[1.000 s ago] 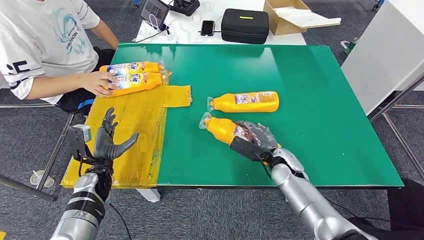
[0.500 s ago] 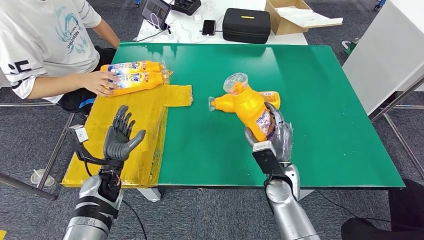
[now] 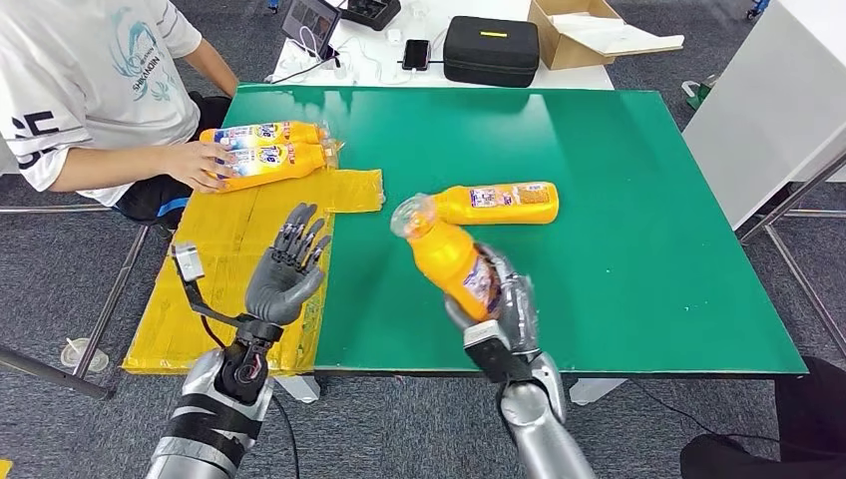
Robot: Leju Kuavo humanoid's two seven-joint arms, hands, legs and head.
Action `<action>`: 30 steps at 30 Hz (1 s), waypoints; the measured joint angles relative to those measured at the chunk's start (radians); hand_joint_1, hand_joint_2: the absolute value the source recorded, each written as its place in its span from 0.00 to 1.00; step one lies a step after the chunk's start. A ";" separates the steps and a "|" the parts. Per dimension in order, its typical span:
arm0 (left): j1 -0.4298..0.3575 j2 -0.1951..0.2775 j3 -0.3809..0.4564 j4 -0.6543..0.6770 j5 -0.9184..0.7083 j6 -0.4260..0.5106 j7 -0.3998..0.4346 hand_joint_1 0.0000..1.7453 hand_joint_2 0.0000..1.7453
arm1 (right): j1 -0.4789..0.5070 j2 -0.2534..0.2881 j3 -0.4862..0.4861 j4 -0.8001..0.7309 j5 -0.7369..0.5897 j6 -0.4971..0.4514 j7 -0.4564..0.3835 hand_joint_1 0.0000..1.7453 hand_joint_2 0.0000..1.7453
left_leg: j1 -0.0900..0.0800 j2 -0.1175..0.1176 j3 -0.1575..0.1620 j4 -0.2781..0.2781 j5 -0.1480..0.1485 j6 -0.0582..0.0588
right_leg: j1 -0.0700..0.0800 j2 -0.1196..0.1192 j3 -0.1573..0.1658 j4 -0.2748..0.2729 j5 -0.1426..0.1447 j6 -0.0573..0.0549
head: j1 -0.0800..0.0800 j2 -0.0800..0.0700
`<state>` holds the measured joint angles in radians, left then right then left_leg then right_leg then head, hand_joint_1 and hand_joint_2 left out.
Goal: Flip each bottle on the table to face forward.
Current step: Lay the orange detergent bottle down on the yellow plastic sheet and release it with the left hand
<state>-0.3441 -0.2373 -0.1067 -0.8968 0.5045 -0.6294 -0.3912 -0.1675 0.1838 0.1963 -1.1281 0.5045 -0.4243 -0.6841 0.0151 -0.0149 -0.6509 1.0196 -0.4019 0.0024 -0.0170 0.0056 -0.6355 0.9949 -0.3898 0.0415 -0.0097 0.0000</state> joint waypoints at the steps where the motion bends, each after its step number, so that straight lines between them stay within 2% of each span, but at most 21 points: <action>1: 0.000 0.000 -0.024 -0.001 0.005 -0.002 0.000 0.00 1.00 | -0.005 0.013 0.017 0.036 0.005 -0.004 -0.005 0.97 1.00 | 0.000 0.000 0.000 0.000 0.000 0.000 | 0.000 0.000 0.000 0.000 0.000 0.000 | 0.000 0.000; 7: -0.006 0.000 -0.137 -0.002 0.000 -0.002 -0.007 0.00 1.00 | -0.065 0.080 0.116 0.218 0.010 -0.022 -0.011 0.98 1.00 | 0.000 0.000 0.000 0.000 0.000 0.000 | 0.000 0.000 -0.001 0.000 0.000 0.000 | 0.000 0.000; 12: -0.016 0.007 -0.191 0.004 -0.047 0.030 -0.031 0.00 1.00 | -0.109 0.112 0.158 0.296 -0.009 -0.036 -0.013 0.99 1.00 | 0.000 0.001 0.000 0.000 0.000 0.000 | 0.000 0.000 -0.001 0.000 0.000 0.000 | 0.000 0.000; 30: -0.042 0.029 -0.238 0.045 -0.087 0.058 -0.054 0.00 1.00 | -0.150 0.119 0.182 0.341 -0.034 -0.049 -0.007 1.00 1.00 | 0.000 0.001 0.000 0.000 0.000 0.000 | 0.000 0.000 -0.001 0.000 0.000 0.000 | 0.000 0.000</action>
<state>-0.3865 -0.2086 -0.3443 -0.8514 0.4173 -0.5718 -0.4450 -0.3180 0.3030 0.3783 -0.7867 0.4701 -0.4736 -0.6911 0.0151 -0.0143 -0.6513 1.0196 -0.4016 0.0021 -0.0171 0.0057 -0.6366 0.9950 -0.3898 0.0415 -0.0095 0.0000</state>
